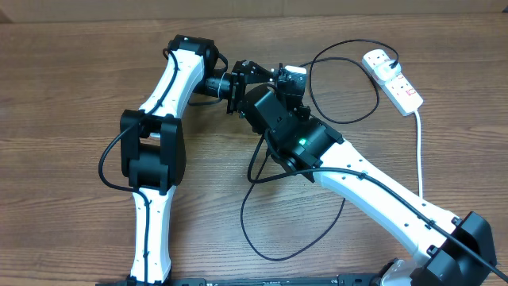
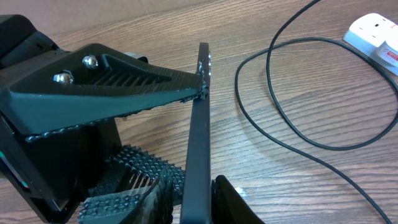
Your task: Plug charger to phone and switch on socket
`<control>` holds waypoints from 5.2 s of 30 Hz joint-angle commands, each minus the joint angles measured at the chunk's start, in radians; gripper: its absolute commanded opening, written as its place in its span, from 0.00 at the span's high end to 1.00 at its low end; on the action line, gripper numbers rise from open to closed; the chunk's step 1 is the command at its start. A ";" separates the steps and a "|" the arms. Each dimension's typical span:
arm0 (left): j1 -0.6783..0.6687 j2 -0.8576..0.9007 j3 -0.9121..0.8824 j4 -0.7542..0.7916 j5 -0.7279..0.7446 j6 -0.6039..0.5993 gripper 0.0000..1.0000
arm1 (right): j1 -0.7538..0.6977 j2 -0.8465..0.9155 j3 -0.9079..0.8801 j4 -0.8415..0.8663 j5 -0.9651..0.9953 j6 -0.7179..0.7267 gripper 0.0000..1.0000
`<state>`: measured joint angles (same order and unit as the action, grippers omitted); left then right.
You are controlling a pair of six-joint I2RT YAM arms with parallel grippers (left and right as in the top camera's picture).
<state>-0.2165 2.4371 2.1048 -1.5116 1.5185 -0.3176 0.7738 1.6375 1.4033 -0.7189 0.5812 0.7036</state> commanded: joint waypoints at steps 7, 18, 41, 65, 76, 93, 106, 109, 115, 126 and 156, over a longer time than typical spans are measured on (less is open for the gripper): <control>-0.001 0.003 0.027 0.001 0.042 0.027 0.36 | -0.005 0.003 0.024 0.003 0.001 -0.001 0.83; -0.001 0.003 0.027 0.001 0.042 0.027 0.35 | -0.005 0.003 0.024 -0.008 0.001 0.000 0.87; -0.001 0.003 0.027 0.001 0.042 0.026 0.32 | -0.005 0.003 0.024 -0.008 0.002 0.058 0.96; 0.001 0.003 0.027 0.169 0.042 -0.096 0.23 | -0.071 0.001 0.025 0.019 0.053 0.731 0.96; 0.001 0.003 0.027 0.186 0.042 -0.320 0.25 | -0.071 0.001 0.025 0.024 -0.026 1.135 0.96; 0.003 0.003 0.027 0.263 -0.086 -0.549 0.34 | -0.071 0.001 0.025 0.046 -0.136 1.320 0.96; 0.003 0.003 0.027 0.290 -0.087 -0.634 0.45 | -0.071 -0.008 0.025 0.037 -0.138 1.395 0.96; 0.003 0.003 0.027 0.290 -0.087 -0.649 0.46 | -0.071 -0.008 0.025 0.004 -0.138 1.458 0.96; 0.003 0.003 0.027 0.290 -0.086 -0.656 0.53 | -0.071 -0.008 0.025 0.012 -0.138 1.458 0.96; 0.003 0.003 0.027 0.290 -0.085 -0.656 0.66 | -0.071 -0.008 0.025 0.048 -0.168 1.458 0.96; 0.003 0.003 0.027 0.290 -0.021 -0.655 0.96 | -0.071 -0.008 0.025 0.087 -0.209 1.458 0.86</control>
<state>-0.2153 2.4371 2.1105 -1.2213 1.4292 -0.9611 0.6922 1.6451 1.4040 -0.6407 0.4141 2.0232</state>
